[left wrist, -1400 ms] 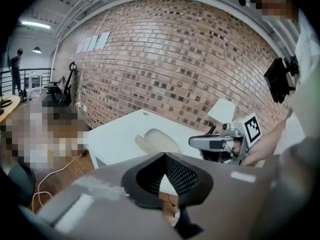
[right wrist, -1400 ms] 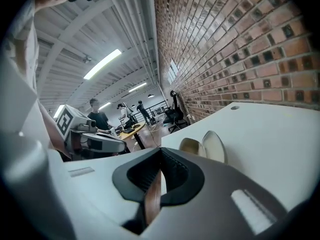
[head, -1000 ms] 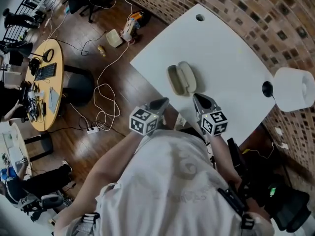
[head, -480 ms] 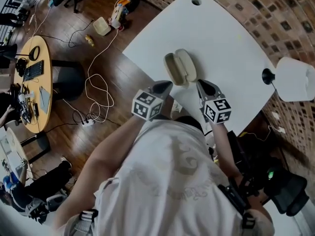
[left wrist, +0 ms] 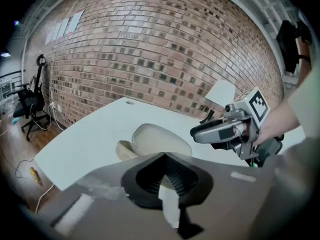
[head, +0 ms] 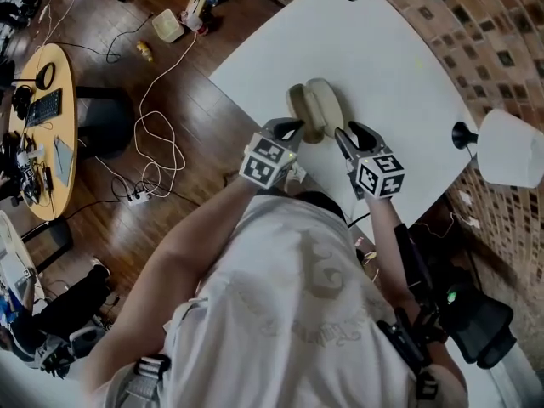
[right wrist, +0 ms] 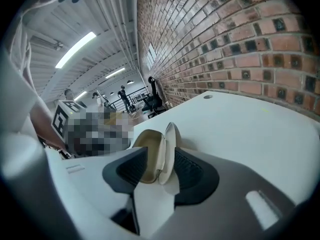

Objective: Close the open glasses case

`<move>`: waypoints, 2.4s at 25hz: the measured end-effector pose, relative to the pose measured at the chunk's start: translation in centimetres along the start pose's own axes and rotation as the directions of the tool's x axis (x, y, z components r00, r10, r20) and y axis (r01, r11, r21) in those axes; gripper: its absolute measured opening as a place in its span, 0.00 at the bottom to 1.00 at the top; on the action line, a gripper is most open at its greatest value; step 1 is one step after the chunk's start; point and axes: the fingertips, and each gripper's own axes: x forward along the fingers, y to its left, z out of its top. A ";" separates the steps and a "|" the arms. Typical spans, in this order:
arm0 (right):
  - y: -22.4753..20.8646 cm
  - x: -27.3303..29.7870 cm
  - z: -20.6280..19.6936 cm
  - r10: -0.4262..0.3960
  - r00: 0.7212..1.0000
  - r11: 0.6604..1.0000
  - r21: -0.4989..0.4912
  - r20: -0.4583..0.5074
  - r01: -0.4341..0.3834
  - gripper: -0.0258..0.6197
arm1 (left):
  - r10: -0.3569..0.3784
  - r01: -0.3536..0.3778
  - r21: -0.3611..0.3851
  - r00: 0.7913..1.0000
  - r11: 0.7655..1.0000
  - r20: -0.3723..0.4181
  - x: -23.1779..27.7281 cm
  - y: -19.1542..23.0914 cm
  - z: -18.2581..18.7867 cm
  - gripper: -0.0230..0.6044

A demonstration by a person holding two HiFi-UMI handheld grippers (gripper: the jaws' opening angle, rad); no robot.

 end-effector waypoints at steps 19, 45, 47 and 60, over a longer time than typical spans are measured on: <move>0.7 4.6 0.1 0.019 0.992 0.997 -0.070 -0.122 -0.028 0.31 | 0.000 -0.002 -0.020 0.995 1.000 -0.103 1.3 2.7 -2.9 0.04; 9.3 6.1 -1.5 -0.180 0.966 0.742 -0.670 -0.185 0.010 0.35 | 0.044 -0.042 -0.083 0.999 0.996 0.029 -6.0 6.6 -2.1 0.04; 9.9 6.2 -1.6 -0.170 0.968 0.754 -0.657 -0.185 0.007 0.36 | 0.030 -0.027 -0.062 0.999 0.998 0.044 -6.2 6.5 -1.0 0.04; 12.7 7.0 -2.7 -0.102 0.975 0.798 -0.601 -0.197 -0.038 0.35 | -0.068 0.075 0.138 0.996 0.988 -0.055 -4.6 4.6 0.4 0.04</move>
